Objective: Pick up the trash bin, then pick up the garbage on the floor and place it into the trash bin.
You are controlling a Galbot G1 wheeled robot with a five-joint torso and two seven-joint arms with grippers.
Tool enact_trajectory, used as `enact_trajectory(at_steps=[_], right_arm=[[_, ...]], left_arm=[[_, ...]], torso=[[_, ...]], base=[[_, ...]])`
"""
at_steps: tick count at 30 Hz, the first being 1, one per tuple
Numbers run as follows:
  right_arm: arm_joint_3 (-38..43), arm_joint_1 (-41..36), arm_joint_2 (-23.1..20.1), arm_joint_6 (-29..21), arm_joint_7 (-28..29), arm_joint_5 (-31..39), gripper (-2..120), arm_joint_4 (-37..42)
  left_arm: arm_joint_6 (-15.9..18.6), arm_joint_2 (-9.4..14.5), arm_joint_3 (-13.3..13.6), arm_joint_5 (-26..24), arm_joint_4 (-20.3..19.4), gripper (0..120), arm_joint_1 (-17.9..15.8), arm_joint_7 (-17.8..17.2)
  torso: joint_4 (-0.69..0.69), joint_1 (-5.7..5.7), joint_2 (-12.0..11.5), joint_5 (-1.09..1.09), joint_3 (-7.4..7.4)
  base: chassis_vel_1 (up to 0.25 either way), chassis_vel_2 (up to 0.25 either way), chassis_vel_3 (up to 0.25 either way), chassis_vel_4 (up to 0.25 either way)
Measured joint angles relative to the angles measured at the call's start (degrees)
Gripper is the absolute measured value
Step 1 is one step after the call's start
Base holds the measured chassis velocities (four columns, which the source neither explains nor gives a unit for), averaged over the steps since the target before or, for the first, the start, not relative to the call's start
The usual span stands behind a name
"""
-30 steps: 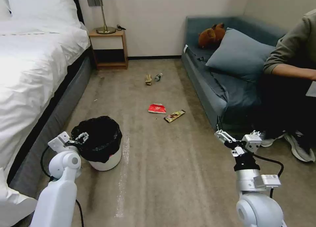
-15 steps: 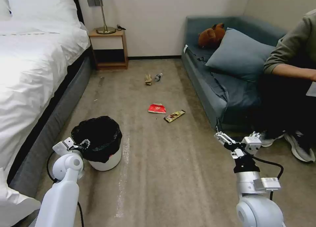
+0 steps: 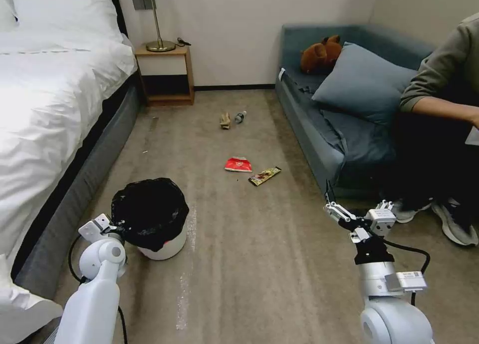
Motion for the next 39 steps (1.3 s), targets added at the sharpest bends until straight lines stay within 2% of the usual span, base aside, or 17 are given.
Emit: enact_trajectory(at_steps=[8,10,11,14,15,16,17,19,20,21,22,24,27,29,32,33,39], right_arm=[[0.25,0.69,0.19,2.91,-2.01,0.54,100,-1.55],[0.09,1.17,0.32,4.08,-1.83,1.78,100,-1.98],[0.09,1.17,0.32,4.08,-1.83,1.78,100,-1.98],[-0.08,2.46,0.55,5.28,0.14,2.34,100,-2.75],[-0.08,2.46,0.55,5.28,0.14,2.34,100,-2.75],[-0.06,2.63,0.58,5.34,0.71,2.30,100,-2.78],[-0.06,2.63,0.58,5.34,0.71,2.30,100,-2.78],[0.24,2.64,0.70,5.85,1.06,1.84,100,-2.83],[0.34,2.58,0.75,6.09,1.06,1.65,100,-2.86],[0.34,2.58,0.75,6.09,1.06,1.65,100,-2.86],[0.53,2.43,0.83,6.46,0.93,1.37,100,-2.88],[0.94,2.13,1.02,6.99,0.40,0.78,100,-2.88],[1.11,2.04,1.13,7.20,0.20,0.51,100,-2.88],[1.44,1.90,1.39,7.56,-0.13,0.06,100,-2.88],[1.61,1.85,1.47,7.75,-0.29,-0.33,100,-2.96],[1.80,1.85,1.68,8.19,-0.38,-1.01,100,-3.34],[1.81,1.94,1.93,8.55,-0.63,-1.24,100,-3.94]], left_arm=[[-0.62,0.11,-0.09,1.24,-0.38,4,0.72,1.08],[-0.51,-0.01,0.08,2.54,-2.83,4,1.67,1.97],[-0.51,-0.01,0.08,2.54,-2.83,4,1.67,1.97],[0.79,0.95,0.92,4.81,-10.62,4,3.59,4.01],[0.79,0.95,0.92,4.81,-10.62,4,3.59,4.01],[1.09,1.47,1.20,5.71,-13.12,4,4.07,4.62],[1.09,1.47,1.20,5.71,-13.12,4,4.07,4.62],[1.95,2.28,1.66,7.86,-18.68,4,5.00,5.24],[2.24,2.43,1.78,8.45,-20.28,4,5.35,5.42],[2.24,2.43,1.78,8.45,-20.28,4,5.35,5.42],[2.70,2.56,1.94,9.04,-22.50,4,5.92,5.53],[3.92,2.58,2.08,9.60,-26.24,4,7.12,5.45],[4.71,2.33,2.05,10.07,-28.48,4,8.24,5.34],[5.43,1.65,1.63,12.49,-32.19,4,10.62,5.80],[5.54,1.39,1.27,13.54,-33.39,4,11.49,6.12],[5.66,1.01,0.62,14.60,-34.92,4,12.75,6.61],[5.50,0.65,-0.10,14.82,-35.69,4,13.50,6.81]], torso=[[0.00,0.00,0.00,-0.03,0.00],[-0.01,0.00,-0.01,-0.10,0.02],[-0.01,0.00,-0.01,-0.10,0.02],[0.00,0.00,-0.01,-0.04,0.01],[0.00,0.00,-0.01,-0.04,0.01],[-0.01,0.00,0.00,-0.02,0.01],[-0.01,0.00,0.00,-0.02,0.01],[-0.01,0.00,0.00,-0.02,0.01],[0.00,0.00,0.00,-0.01,0.01],[0.00,0.00,0.00,-0.01,0.01],[-0.01,0.00,-0.01,-0.02,0.01],[-0.02,0.00,-0.01,-0.01,0.01],[-0.02,0.00,-0.01,-0.01,0.01],[-0.01,0.00,0.00,-0.02,0.01],[0.00,0.00,0.00,-0.02,0.01],[-0.01,0.00,0.00,-0.02,0.01],[0.00,0.00,-0.01,-0.02,0.00]], base=[[0.000,0.000,0.000,0.000],[0.000,0.000,0.000,0.000],[0.000,0.000,0.000,0.000],[0.000,0.000,0.000,0.000],[0.000,0.000,0.000,0.000],[0.000,0.000,0.000,0.000],[0.000,0.000,0.000,0.000],[0.000,0.000,0.000,0.000],[0.000,0.000,0.000,0.000],[0.000,0.000,0.000,0.000],[0.000,0.000,0.000,0.000],[0.000,0.000,0.000,0.000],[0.000,0.000,0.000,0.000],[0.000,0.000,0.000,0.000],[0.000,0.000,0.000,0.000],[0.000,0.000,0.000,0.000],[0.000,0.000,0.000,0.000]])
